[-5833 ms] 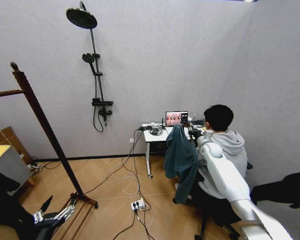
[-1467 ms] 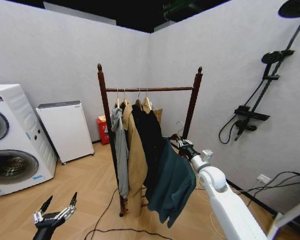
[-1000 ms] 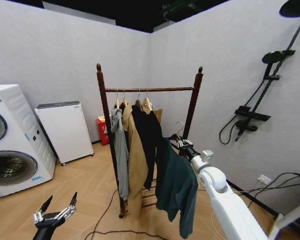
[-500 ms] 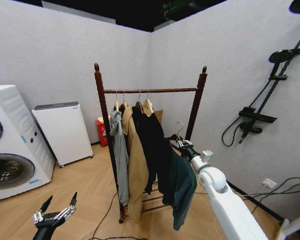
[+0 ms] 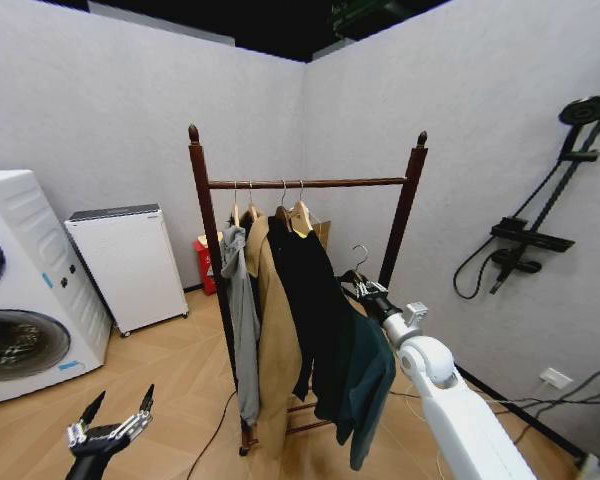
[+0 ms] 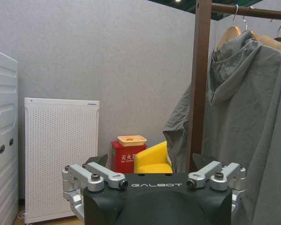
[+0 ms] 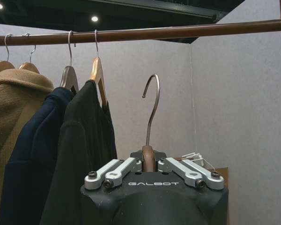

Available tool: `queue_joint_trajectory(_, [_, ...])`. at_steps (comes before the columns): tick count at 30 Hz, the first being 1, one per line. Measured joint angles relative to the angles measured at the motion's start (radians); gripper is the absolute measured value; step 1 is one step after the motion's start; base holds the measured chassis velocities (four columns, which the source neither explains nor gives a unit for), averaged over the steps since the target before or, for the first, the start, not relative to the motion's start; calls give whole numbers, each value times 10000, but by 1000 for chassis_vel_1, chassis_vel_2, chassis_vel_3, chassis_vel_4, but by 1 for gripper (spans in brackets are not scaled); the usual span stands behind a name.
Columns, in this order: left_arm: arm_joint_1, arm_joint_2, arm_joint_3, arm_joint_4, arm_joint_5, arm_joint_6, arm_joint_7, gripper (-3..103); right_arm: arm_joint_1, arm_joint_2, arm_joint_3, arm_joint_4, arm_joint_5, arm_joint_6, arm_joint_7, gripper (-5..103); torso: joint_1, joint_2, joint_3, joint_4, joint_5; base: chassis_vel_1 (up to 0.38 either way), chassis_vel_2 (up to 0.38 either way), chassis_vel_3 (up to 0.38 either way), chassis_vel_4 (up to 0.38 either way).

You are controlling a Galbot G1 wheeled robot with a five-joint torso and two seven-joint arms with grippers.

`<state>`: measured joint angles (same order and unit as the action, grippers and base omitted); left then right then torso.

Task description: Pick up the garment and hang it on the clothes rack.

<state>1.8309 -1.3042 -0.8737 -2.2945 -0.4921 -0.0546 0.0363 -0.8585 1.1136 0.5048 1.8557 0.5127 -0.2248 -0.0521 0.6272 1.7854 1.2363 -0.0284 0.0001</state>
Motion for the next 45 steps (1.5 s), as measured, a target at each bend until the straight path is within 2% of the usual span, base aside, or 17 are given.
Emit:
queue_joint_trajectory(5, [-1, 0, 0, 0, 0, 0, 0, 100, 132, -136, 63, 248, 268, -404, 309, 9, 2, -1, 0, -8, 2, -12, 32, 18, -10])
queue_joint_trajectory(12, [0, 0, 0, 0, 0, 0, -1, 100, 1169, -596, -256, 179, 571, -769, 717, 9, -3, 2, -1, -4, -3, 0, 0, 0, 0])
queue_joint_trajectory(18, [0, 0, 0, 0, 0, 0, 1, 100, 3111, -1300, -1447, -781, 791, -1010, 856, 9, -1, 1, 0, -2, 0, 0, 0, 0, 0])
queue_joint_trajectory(22, [0, 0, 0, 0, 0, 0, 1, 100, 3871, -1520, -1833, -1332, 886, -1037, 744, 9, -1, 1, 0, -2, -1, 0, 0, 0, 0])
queue_joint_trajectory(25, [0, 0, 0, 0, 0, 0, 1, 100, 5064, -1755, -2274, -1988, 1262, -1071, 648, 9, -1, 1, 0, -4, 1, 0, 0, 0, 0])
queue_joint_trajectory(30, [0, 0, 0, 0, 0, 0, 0, 100, 6100, -1859, -2650, -2437, 1672, -1225, 669, 9, -1, 1, 0, -5, -3, 0, 0, 0, 0])
queue_joint_trajectory(35, [0, 0, 0, 0, 0, 0, 1, 100, 7228, -1816, -3534, -3201, 2320, -1498, 932, 9, -1, 1, 0, -3, -1, 0, 0, 0, 0])
queue_joint_trajectory(45, [0, 0, 0, 0, 0, 0, 0, 100, 8440, -1642, -4866, -4154, 2460, -1641, 950, 9, 0, 0, 0, -5, -1, 0, 0, 0, 0])
